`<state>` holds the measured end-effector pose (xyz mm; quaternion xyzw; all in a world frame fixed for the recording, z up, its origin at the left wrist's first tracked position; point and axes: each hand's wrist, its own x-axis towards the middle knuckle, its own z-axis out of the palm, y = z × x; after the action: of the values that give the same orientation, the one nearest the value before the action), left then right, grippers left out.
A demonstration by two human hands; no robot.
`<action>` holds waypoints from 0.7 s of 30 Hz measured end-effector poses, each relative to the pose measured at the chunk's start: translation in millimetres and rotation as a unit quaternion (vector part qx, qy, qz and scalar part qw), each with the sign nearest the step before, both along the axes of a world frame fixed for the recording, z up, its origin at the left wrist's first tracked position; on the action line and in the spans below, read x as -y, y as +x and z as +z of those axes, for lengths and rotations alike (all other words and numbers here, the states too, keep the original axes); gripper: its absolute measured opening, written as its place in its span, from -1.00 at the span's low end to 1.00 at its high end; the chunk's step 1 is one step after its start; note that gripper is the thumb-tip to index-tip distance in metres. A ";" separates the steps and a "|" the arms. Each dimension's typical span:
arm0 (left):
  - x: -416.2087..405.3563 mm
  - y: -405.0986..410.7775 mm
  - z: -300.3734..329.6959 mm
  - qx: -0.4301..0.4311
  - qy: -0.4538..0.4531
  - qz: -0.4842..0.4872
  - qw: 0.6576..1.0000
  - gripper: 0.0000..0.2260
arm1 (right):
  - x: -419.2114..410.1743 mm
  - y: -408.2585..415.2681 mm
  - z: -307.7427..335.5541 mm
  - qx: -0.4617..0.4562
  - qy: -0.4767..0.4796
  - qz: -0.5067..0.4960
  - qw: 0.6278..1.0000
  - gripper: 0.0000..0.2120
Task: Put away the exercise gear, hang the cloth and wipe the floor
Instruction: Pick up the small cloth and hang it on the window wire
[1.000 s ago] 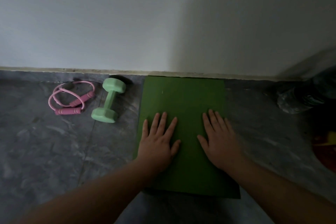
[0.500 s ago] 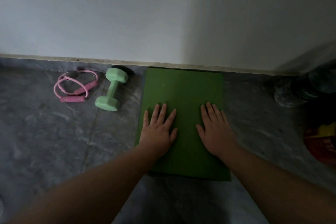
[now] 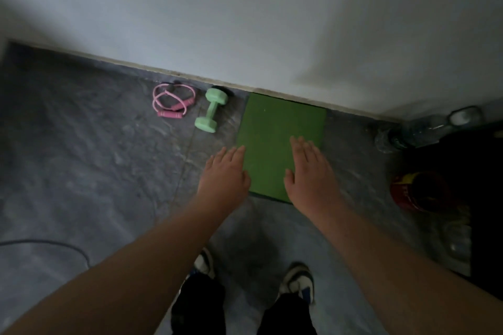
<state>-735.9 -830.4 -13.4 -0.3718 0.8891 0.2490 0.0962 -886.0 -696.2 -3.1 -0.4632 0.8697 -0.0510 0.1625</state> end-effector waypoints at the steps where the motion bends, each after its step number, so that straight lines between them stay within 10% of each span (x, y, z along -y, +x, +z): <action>1: -1.6 9.1 25.1 -0.011 0.004 0.015 1.000 -0.46 | 1.4 7.5 24.2 0.006 -0.003 0.006 1.000 -0.34; 21: 39.8 170.2 561.3 -0.105 -0.055 0.118 0.986 -0.52 | 29.9 137.9 562.5 0.070 -0.122 0.049 0.989 -0.39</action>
<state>-565.7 -870.2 548.0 -0.4508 0.8564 0.2470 -0.0479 -748.1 -726.1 559.4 -0.5170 0.8196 -0.1810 0.1680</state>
